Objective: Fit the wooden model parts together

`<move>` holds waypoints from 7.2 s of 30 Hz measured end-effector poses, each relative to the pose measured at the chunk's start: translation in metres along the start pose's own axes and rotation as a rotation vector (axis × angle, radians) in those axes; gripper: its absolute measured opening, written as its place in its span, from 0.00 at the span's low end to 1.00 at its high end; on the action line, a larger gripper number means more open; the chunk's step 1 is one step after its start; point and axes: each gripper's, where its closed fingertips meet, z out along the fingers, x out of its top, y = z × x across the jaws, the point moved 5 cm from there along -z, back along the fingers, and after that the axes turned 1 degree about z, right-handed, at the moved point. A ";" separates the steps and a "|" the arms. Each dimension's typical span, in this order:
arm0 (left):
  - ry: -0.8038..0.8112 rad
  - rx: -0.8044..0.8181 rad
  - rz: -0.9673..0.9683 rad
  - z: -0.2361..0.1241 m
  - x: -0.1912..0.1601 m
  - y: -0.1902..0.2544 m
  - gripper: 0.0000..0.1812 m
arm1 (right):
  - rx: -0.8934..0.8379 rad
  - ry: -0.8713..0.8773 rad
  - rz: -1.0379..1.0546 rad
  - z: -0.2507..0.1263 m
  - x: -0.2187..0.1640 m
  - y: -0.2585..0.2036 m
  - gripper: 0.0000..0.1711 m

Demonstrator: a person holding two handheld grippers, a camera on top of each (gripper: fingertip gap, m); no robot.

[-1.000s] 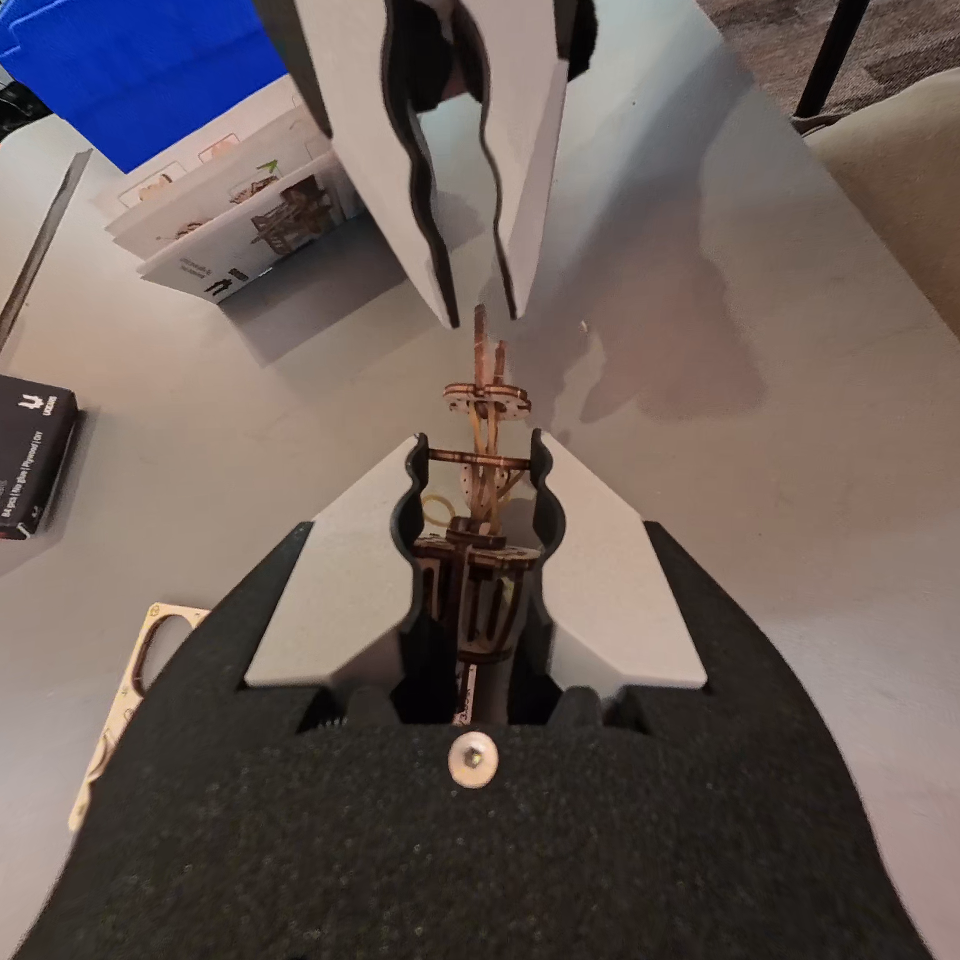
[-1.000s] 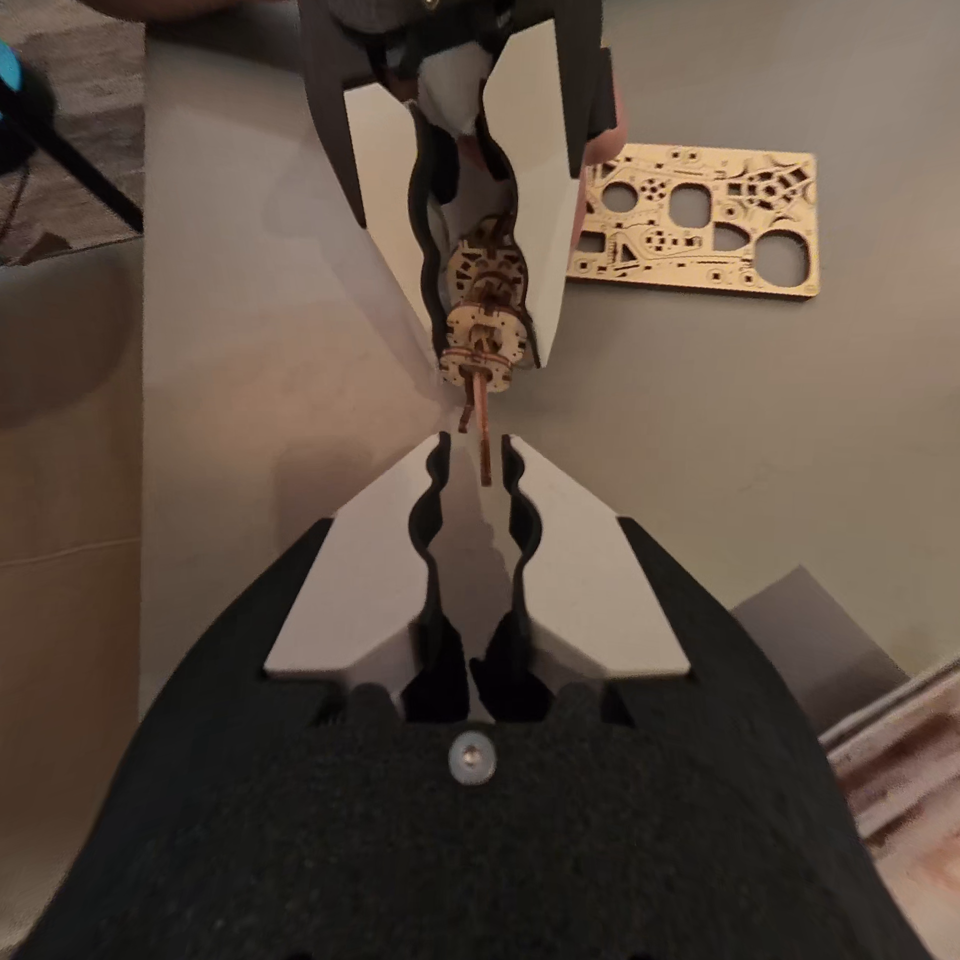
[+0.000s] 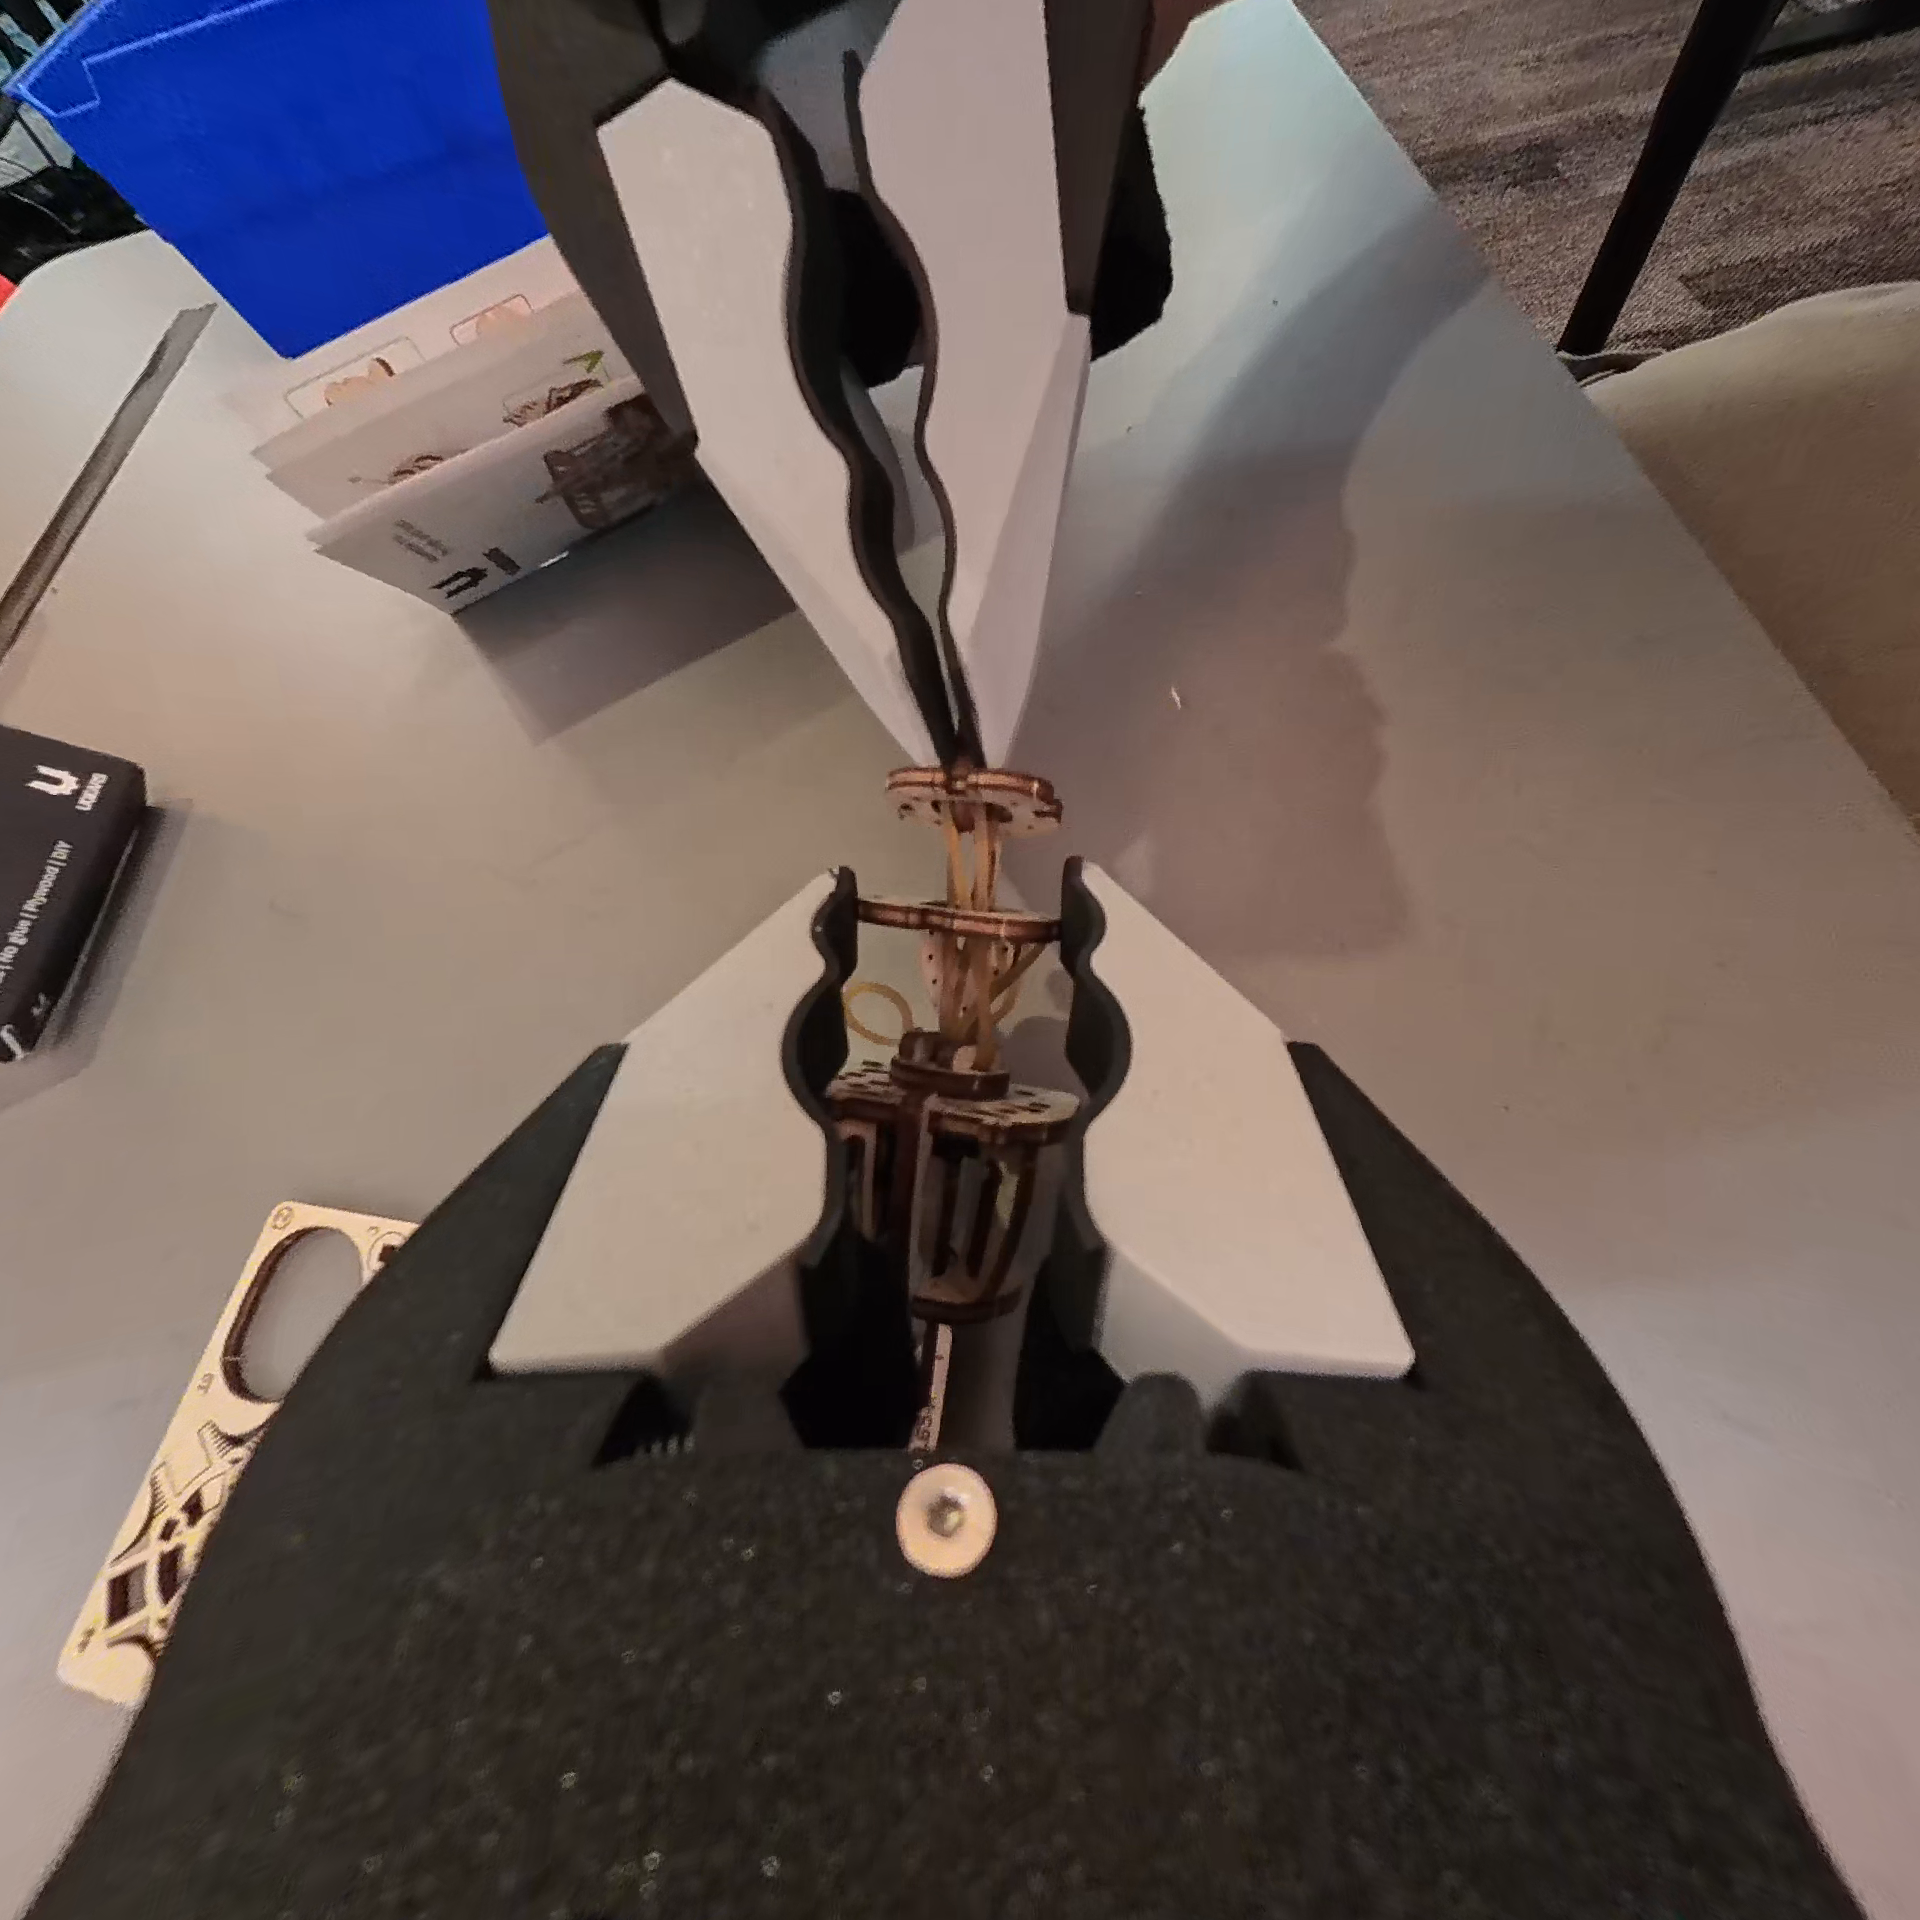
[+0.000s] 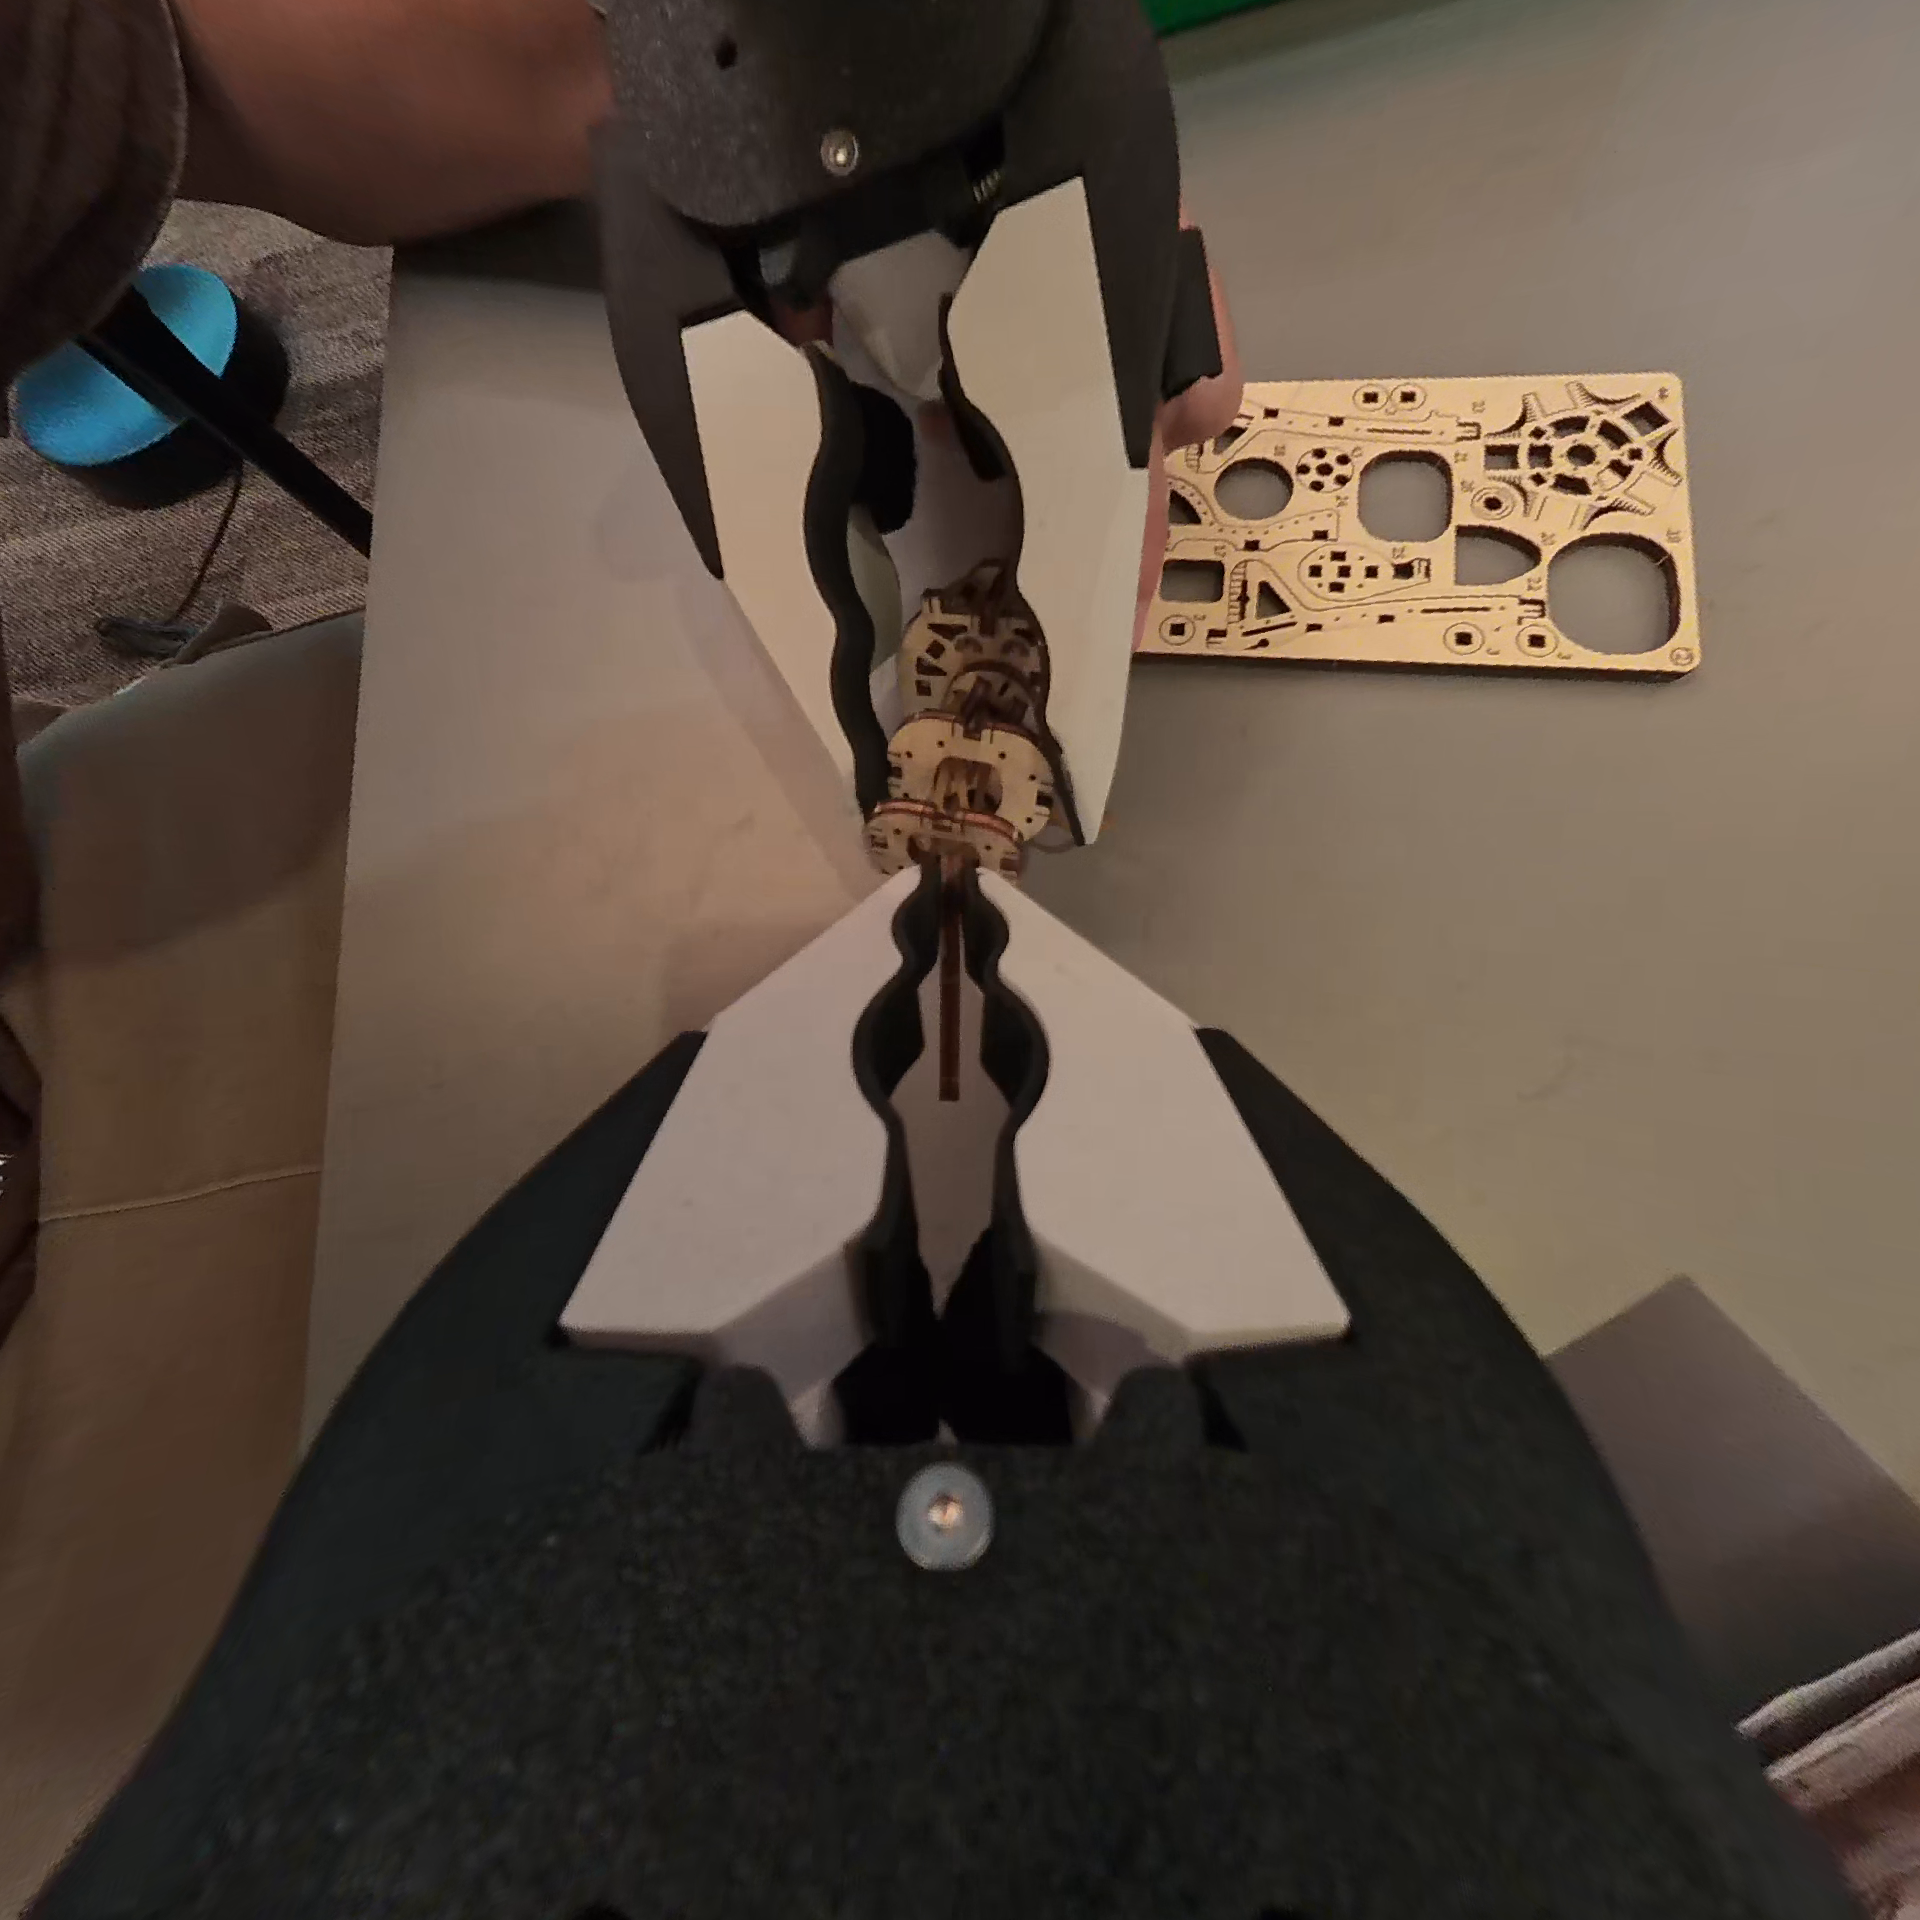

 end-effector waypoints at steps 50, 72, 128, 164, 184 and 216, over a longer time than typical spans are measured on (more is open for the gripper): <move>0.088 0.057 -0.098 -0.017 0.002 -0.019 0.20 | -0.051 0.224 0.054 -0.032 0.000 0.006 0.01; 0.166 0.036 -0.126 -0.022 0.010 -0.018 0.20 | -0.008 0.285 0.225 -0.011 0.003 0.002 0.01; -0.085 0.215 -0.132 -0.026 0.109 0.185 0.32 | 0.080 0.441 0.321 -0.060 -0.029 -0.184 0.17; 0.555 -0.035 -0.666 -0.029 0.100 0.184 0.23 | 0.431 0.662 0.815 -0.090 -0.013 -0.178 0.17; 0.612 0.043 -0.397 -0.041 0.130 0.201 0.24 | 0.098 0.693 0.463 -0.107 -0.010 -0.175 0.09; 0.450 0.198 -0.203 -0.040 0.137 0.205 0.23 | 0.063 0.698 0.499 -0.116 -0.019 -0.163 0.06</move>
